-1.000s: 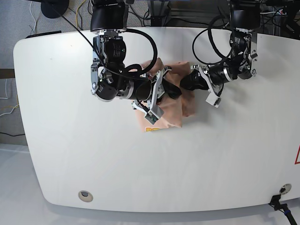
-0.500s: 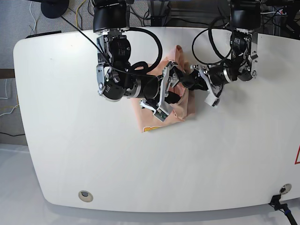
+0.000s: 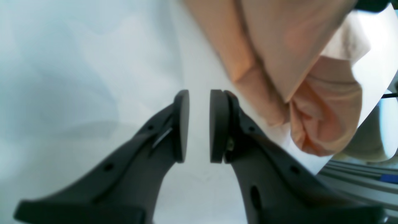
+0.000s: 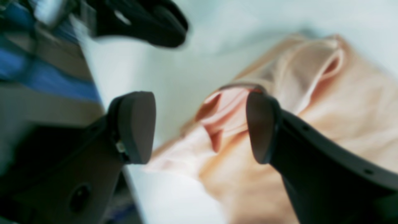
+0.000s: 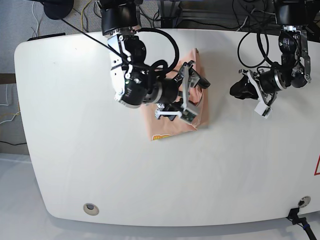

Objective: Fold the T-shirt properly
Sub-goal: 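Grasp the folded bundle with both grippers and fold it over again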

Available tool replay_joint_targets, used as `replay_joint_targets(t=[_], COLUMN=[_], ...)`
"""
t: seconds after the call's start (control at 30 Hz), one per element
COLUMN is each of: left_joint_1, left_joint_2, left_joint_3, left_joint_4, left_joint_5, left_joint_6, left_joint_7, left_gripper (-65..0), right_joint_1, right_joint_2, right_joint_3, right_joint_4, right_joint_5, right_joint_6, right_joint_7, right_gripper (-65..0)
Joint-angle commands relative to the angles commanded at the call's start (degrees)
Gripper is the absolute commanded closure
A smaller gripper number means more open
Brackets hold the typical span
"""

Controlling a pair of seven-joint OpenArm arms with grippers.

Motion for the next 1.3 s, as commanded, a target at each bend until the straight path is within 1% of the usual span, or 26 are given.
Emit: replay_joint_targets(t=[0.03,0.07,0.13,0.2,0.27,0.3,0.37,0.47,0.53,0.6,0.67,0.7,0.77,0.8,0.83,0.87,0.93,1.0,1.03,1.07,1.13,1.2,1.3], left_joint_1=[0.0,0.0,0.0,0.0,0.0,0.0,0.0,0.09,0.18,0.35,0.35,0.35,0.35,0.35,0.35,0.35,0.35,0.35,0.35,0.35,0.35,0.35,0.35], left_joint_2=[0.0,0.09,0.18,0.26,0.26,0.35,0.35,0.35,0.44,0.44,0.53,0.97,3.78,4.66,5.63,6.24,6.95,8.44,8.62,9.05,10.37,10.64,11.34], left_joint_3=[0.09,0.18,0.26,0.26,0.26,0.26,0.26,0.44,2.55,5.54,9.67,11.52,13.89,14.33,15.12,15.82,17.14,17.85,17.93,18.11,18.02,18.02,18.02], left_joint_4=[0.0,0.0,0.0,0.0,0.0,0.0,0.09,2.99,5.27,7.3,8.35,8.44,8.44,8.44,8.35,8.35,8.35,8.35,8.35,8.35,8.35,8.26,8.0], left_joint_5=[0.0,0.0,0.0,-0.09,-0.26,-0.26,-0.35,-0.35,-0.35,-0.35,-0.44,-0.44,0.0,0.0,0.09,0.26,1.32,3.16,3.96,4.75,6.07,7.47,8.26], left_joint_6=[0.0,0.0,0.0,0.0,0.0,0.0,0.0,-0.09,-1.54,-1.54,-1.54,-1.54,-1.54,-1.54,-1.54,-1.54,-1.54,-1.54,-1.54,-1.54,-1.54,-1.54,-1.54], left_joint_7=[0.0,0.0,0.0,0.0,0.0,0.0,0.0,0.0,0.0,0.0,0.0,0.0,0.0,0.0,0.0,0.0,-0.09,-0.09,-0.09,-0.09,-0.09,-0.09,-0.09], left_gripper=[-10.7,-10.7,-10.7,-10.7,-10.7,-10.7,-10.7,-10.7,-10.7,-10.7,-10.7,-10.6,-10.5,-10.3,-10.3,-10.2,-10.1,-6.7,-2.4,0.0,0.0,0.0,0.0], right_joint_1=[0.0,0.09,0.26,1.41,2.11,2.2,3.08,4.04,4.75,4.92,5.8,6.15,6.51,6.59,6.95,7.38,7.74,8.7,8.79,8.97,9.14,9.76,10.99], right_joint_2=[0.0,0.0,0.0,0.0,0.0,0.25,1.04,4.65,6.58,7.64,7.81,7.81,7.81,7.81,7.81,7.81,7.64,7.46,7.46,7.46,7.46,7.46,7.55], right_joint_3=[-1.23,-1.76,-1.85,-1.76,-0.35,1.49,3.52,4.4,4.84,5.8,7.21,7.82,8.62,8.79,9.05,9.14,9.05,8.97,8.97,8.97,8.97,9.05,9.05], right_joint_4=[0.26,0.09,-0.97,-1.85,-2.2,-2.11,-2.11,-2.02,-2.11,-2.2,-2.29,-2.46,-3.6,-3.96,-4.75,-5.71,-8.62,-11.25,-12.48,-13.63,-15.91,-18.99,-23.3], right_joint_5=[-3.08,-4.04,-4.57,-4.75,-5.63,-6.86,-9.05,-12.04,-13.36,-14.33,-14.51,-14.51,-14.51,-14.51,-14.51,-14.51,-14.51,-14.51,-14.51,-14.51,-14.51,-14.51,-14.51], right_joint_6=[0.09,0.09,0.0,-0.09,-0.18,0.0,0.0,0.0,0.0,0.0,0.0,0.0,-0.09,-0.18,-0.18,-0.18,-0.18,-0.18,-0.18,-0.26,-0.26,-0.35,-0.35], right_joint_7=[0.18,0.88,2.64,2.73,2.73,2.73,2.73,2.9,2.9,2.9,2.99,2.99,4.75,5.89,7.56,8.7,10.64,12.84,14.15,15.65,18.9,21.45,25.76], right_gripper=[-44.0,-44.0,-44.0,-43.9,-43.9,-43.9,-43.9,-43.9,-43.8,-43.8,-43.6,-43.6,-43.1,-41.4,-38.0,-33.8,-23.3,-11.1,-5.0,0.0,0.0,0.0,0.0])
